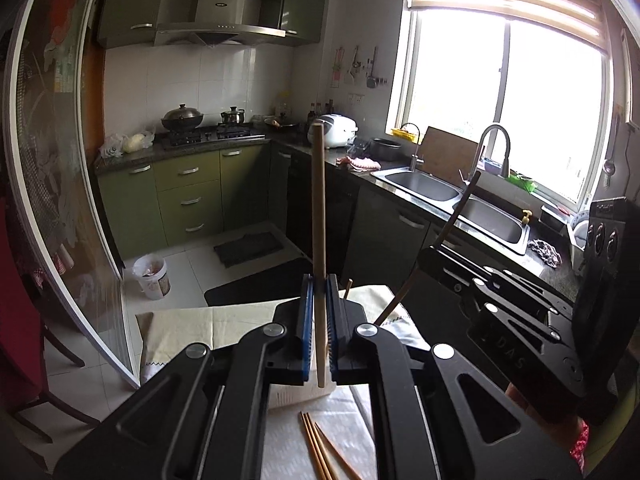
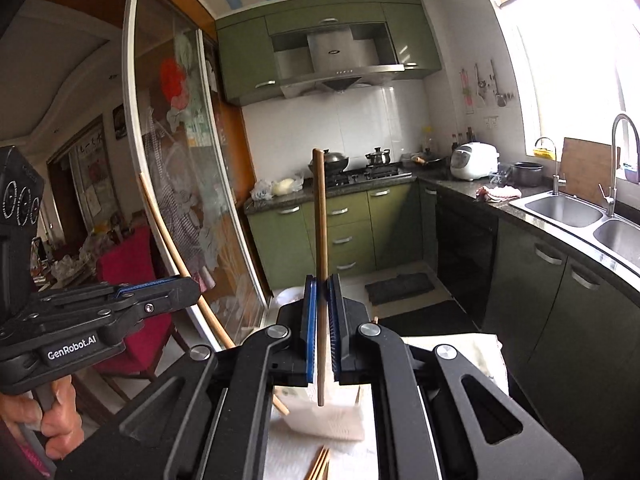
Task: Organize utensils
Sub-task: 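Lower both chopsticks into the white holder and open both grippers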
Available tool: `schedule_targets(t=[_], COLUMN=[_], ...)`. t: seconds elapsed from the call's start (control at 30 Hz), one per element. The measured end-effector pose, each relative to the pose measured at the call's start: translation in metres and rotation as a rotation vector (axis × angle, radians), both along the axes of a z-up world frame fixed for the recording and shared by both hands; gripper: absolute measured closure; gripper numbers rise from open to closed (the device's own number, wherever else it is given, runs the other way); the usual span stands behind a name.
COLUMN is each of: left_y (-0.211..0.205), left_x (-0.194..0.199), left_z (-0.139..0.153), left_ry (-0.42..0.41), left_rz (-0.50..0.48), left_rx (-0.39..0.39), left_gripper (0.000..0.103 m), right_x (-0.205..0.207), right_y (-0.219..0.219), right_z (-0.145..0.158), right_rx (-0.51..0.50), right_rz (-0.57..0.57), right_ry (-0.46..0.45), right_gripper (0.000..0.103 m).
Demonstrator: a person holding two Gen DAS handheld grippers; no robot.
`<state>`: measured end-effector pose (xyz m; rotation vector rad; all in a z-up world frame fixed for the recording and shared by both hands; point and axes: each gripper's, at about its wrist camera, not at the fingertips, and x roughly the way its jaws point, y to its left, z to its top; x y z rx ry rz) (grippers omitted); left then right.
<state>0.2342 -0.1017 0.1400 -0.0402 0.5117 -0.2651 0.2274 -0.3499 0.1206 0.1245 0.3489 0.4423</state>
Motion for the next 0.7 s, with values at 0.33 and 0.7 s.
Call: schedule_targets(t=[0.33,0.7], left_y=[-0.005,-0.005], left_x=[0.061,0.080], left_z=[-0.048,-0.110], left_ry=[0.037,0.180], left_rz=[0.062,0.070], left_rx=[0.055,0.107], left_gripper=[0.097,0.097], right_x=[0.069,0.084], right_y=[0.023,0.030], right_z=[-0.046,-0.109], right_rx=[-0.062,-0.126], right_rz=[-0.032,0.010], right_ry=[0.105,0.203], right_gripper=[0.096,0.095])
